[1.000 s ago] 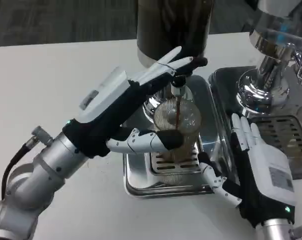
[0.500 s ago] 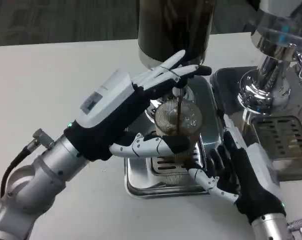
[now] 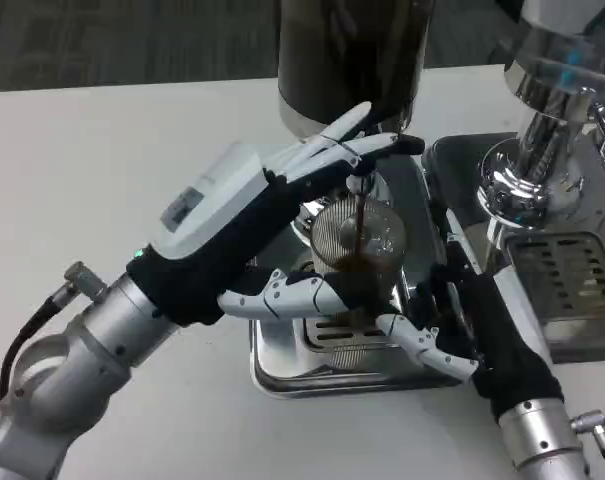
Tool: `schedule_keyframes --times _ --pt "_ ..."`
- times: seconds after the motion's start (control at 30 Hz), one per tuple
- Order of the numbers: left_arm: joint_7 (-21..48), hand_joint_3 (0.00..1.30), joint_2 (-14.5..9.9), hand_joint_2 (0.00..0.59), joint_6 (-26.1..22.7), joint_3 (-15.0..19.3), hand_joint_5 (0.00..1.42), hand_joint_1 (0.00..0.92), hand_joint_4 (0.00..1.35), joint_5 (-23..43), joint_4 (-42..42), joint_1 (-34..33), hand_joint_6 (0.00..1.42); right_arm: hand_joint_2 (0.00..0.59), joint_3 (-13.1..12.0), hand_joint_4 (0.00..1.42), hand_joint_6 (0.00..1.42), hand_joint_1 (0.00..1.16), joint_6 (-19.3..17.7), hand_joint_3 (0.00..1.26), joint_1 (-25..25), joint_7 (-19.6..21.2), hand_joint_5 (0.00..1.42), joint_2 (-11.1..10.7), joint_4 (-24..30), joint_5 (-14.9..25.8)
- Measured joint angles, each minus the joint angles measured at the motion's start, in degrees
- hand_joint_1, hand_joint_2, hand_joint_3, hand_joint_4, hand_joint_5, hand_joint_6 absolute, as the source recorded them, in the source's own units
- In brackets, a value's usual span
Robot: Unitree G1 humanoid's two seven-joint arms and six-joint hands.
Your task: Grasp the cup under the faucet to collect the drink, then remove the cup.
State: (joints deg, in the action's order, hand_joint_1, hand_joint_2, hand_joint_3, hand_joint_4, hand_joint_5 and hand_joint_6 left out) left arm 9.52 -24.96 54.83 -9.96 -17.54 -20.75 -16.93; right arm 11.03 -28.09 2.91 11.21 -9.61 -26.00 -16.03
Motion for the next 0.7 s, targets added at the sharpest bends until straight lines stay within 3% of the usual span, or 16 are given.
schedule_keyframes --times 0.33,0.7 --pt "0.01 0.22 -0.87 0.171 -0.02 -0.43 0.22 0.0 0.0 1.22 0.43 0.49 0.22 0.189 -0.63 0.0 0.12 0.66 -1.95 0.0 3.19 -2.11 0.0 1.51 -4.38 0.59" --pt "0.01 0.23 -0.95 0.173 -0.12 -0.52 0.23 0.0 0.0 1.64 0.75 0.93 0.22 0.187 -0.42 0.0 0.11 0.66 -2.08 0.0 3.69 -2.67 0.0 1.81 -4.78 -0.56"
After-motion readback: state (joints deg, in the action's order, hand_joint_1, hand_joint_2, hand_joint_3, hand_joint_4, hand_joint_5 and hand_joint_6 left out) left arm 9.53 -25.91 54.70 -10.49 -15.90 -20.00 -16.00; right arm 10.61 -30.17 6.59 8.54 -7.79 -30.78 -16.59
